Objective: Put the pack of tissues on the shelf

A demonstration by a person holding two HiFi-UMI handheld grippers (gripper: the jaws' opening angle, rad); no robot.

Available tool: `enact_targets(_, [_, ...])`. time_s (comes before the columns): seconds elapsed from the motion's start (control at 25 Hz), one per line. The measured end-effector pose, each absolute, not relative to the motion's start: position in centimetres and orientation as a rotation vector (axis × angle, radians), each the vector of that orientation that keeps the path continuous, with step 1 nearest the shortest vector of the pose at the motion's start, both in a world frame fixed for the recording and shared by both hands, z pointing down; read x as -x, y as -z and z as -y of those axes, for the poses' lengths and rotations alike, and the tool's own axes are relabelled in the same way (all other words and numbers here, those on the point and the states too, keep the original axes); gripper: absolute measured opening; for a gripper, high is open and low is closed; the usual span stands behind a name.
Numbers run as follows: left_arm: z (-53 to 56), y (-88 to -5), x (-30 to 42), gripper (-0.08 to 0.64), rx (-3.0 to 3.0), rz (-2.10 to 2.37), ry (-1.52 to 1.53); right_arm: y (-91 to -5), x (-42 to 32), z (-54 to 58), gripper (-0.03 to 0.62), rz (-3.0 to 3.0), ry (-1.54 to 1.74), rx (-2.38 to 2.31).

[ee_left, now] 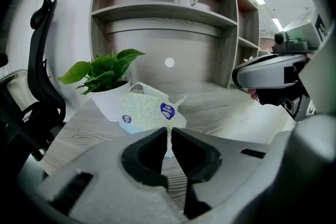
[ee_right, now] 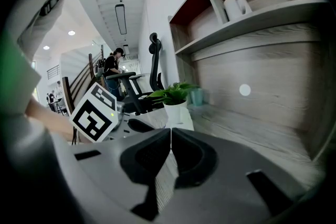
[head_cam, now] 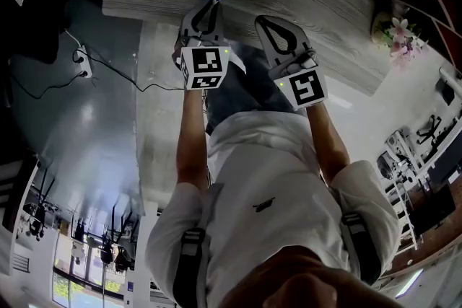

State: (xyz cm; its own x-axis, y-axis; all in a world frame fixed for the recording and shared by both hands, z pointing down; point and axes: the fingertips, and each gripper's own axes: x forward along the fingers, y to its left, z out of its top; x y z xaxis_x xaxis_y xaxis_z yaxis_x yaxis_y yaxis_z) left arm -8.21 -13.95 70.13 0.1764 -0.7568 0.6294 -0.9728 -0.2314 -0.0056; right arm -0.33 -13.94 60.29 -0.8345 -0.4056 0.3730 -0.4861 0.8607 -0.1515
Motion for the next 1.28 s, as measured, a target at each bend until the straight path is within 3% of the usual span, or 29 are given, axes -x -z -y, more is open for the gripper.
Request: enact_targets(1.28, [14.8,-56.2,7.0,0.034,-2.188,1.717,-0.631,-49.7,2.1,15.6,0.026,2.825,-0.169,-0.610])
